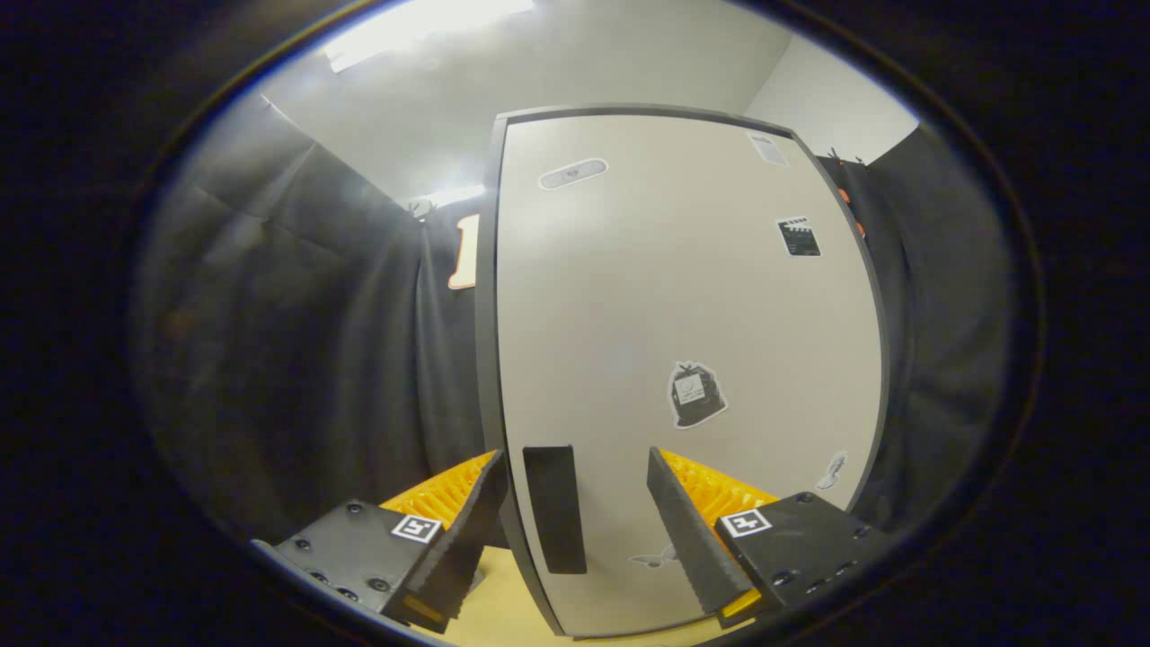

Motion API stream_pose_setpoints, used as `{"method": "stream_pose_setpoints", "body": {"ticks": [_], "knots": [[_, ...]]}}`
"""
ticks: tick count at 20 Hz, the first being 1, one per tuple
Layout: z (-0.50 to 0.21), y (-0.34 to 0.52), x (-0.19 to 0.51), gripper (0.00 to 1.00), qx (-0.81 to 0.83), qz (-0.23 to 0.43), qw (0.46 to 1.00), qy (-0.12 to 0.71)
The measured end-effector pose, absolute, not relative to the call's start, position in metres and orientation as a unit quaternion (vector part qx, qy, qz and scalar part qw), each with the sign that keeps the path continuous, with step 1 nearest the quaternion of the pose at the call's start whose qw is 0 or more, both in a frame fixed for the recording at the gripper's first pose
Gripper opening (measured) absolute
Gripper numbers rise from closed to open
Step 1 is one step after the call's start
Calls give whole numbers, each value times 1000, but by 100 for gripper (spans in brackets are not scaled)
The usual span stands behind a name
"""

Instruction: Open the shoe cabinet door, grab the shoes and put them into the shoe cabinet, then close the shoe cabinet door.

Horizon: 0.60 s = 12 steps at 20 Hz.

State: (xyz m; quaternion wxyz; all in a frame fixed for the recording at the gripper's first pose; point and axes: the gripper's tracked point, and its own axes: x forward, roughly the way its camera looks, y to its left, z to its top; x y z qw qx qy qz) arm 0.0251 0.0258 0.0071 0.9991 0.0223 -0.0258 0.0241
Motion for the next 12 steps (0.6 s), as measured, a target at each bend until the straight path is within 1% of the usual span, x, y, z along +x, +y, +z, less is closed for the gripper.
{"method": "stream_pose_setpoints", "body": {"ticks": [9, 12], "knots": [[-12, 31, 44, 93, 18, 17, 1000, 1], [-22, 32, 48, 84, 19, 16, 1000, 14]]}}
